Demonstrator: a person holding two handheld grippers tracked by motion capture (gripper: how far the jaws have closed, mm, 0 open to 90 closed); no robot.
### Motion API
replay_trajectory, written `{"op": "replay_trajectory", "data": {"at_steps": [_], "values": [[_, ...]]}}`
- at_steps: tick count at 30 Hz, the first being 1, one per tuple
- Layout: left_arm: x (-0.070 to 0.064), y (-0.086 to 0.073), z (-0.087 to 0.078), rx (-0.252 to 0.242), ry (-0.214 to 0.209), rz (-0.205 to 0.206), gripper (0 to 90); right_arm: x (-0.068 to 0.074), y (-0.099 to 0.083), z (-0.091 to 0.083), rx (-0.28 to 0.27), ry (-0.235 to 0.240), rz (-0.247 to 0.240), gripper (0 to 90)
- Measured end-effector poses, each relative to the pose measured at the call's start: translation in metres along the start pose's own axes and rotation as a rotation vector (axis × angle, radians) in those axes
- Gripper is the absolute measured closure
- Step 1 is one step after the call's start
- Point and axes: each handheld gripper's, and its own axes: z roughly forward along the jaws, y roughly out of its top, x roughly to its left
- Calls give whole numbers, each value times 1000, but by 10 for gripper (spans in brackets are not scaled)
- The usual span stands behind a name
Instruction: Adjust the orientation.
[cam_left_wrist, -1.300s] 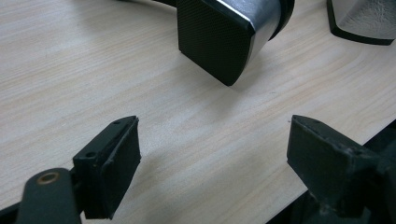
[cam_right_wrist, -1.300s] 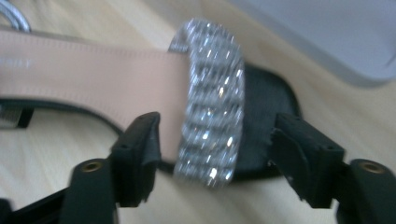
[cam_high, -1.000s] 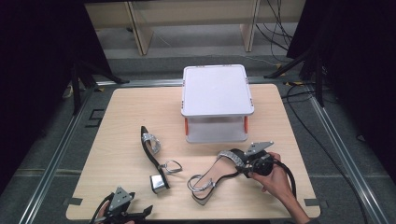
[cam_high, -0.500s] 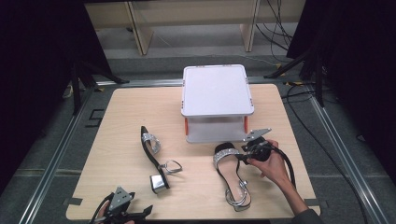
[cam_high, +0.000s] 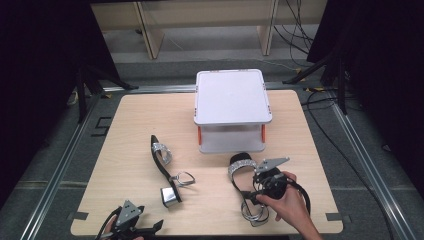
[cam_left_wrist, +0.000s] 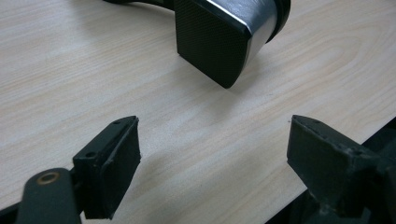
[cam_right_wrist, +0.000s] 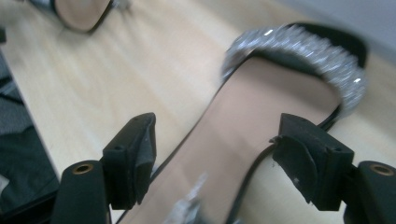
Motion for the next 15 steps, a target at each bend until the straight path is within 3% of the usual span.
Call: {"op": "replay_trajectory", "data": {"at_steps": [1,5,7,8,9,10,13,14,15], "values": [[-3,-1,-1,5,-4,-43,170,3,-3,-1,10,-13,-15,295],[-3,-1,0,-7,-7,-41,170,6,-16,-8,27,-25,-14,421],[-3,0,0,-9,-3,-46,170,-1,-24,-13,0,31,44,569],[-2,0,0,0,0,-33,170,-4,-25,-16,2,18,34,627],[-2,0,0,0,0,-33,170,-4,-25,-16,2,18,34,627],[-4,0,1,-9,-6,-52,170,-11,-26,-20,7,1,3,698],[-4,0,1,-7,-5,-56,170,-15,-27,-20,10,-8,-17,731],[-1,0,2,-4,-1,-21,170,-20,-27,-22,14,-16,-25,746],[-1,0,2,-4,-1,-21,170,-20,-27,-22,14,-16,-25,746]]}}
